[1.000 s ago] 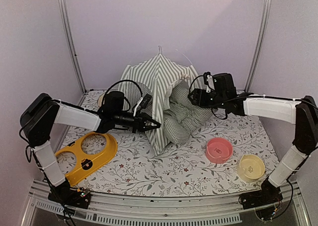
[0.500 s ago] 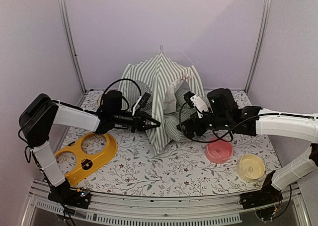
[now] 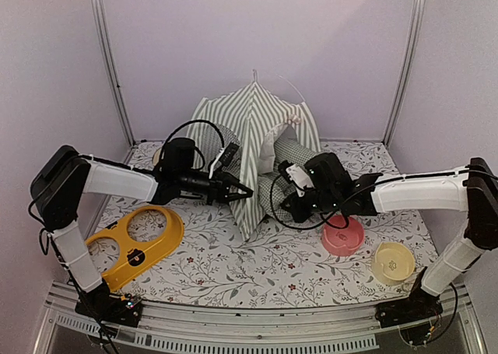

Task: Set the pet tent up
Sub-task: Place the cushion in the tent, then adjust the cushion in the tent.

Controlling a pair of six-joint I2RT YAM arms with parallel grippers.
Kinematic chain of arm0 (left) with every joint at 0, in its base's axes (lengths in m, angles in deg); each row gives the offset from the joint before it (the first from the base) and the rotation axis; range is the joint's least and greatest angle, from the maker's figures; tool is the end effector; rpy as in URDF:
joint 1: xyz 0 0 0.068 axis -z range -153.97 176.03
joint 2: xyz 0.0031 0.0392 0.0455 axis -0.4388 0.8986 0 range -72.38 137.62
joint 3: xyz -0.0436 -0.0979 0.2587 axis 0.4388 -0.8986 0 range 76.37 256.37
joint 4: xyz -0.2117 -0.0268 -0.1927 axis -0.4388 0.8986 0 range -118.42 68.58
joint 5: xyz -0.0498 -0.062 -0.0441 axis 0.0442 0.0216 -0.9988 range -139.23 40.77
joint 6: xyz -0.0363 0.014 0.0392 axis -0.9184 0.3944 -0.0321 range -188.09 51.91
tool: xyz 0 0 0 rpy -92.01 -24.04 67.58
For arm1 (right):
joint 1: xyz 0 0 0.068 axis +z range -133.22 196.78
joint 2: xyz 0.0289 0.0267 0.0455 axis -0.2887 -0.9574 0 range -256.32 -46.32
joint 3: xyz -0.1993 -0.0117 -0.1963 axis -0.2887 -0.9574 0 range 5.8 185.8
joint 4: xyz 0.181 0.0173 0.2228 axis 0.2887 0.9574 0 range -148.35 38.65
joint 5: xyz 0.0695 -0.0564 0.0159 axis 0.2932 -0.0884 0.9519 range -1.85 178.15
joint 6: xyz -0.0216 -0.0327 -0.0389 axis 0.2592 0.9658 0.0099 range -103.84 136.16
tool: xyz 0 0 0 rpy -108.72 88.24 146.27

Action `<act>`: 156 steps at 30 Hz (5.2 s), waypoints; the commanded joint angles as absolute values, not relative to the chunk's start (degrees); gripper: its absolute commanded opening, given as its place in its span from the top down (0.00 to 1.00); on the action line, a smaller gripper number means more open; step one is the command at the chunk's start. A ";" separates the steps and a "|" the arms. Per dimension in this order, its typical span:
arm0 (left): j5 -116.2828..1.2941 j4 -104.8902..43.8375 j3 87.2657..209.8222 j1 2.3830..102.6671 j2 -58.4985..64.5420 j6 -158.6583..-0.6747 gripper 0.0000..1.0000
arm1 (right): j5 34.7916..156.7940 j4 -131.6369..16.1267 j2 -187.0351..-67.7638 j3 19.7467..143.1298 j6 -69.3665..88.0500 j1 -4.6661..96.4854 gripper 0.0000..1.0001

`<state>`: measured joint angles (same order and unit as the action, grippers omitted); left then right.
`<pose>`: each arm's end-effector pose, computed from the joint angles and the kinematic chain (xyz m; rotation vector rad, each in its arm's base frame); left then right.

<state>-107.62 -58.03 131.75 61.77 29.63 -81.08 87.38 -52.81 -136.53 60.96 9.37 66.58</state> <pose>0.3035 -0.2579 0.1945 1.1161 1.6656 -1.5086 0.2349 0.2772 0.2049 -0.8474 2.1703 0.4942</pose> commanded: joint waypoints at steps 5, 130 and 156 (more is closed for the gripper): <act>-117.21 -53.12 135.93 66.17 32.88 -73.76 1.00 | 88.09 -66.07 -137.25 71.36 2.47 58.72 1.00; -38.12 -5.99 185.35 71.61 37.70 -84.60 1.00 | 87.24 -42.83 -117.87 58.44 -13.92 51.21 0.24; -45.05 -6.78 188.24 70.84 39.34 -82.20 1.00 | 64.93 -46.23 -148.04 71.67 -4.44 57.30 0.92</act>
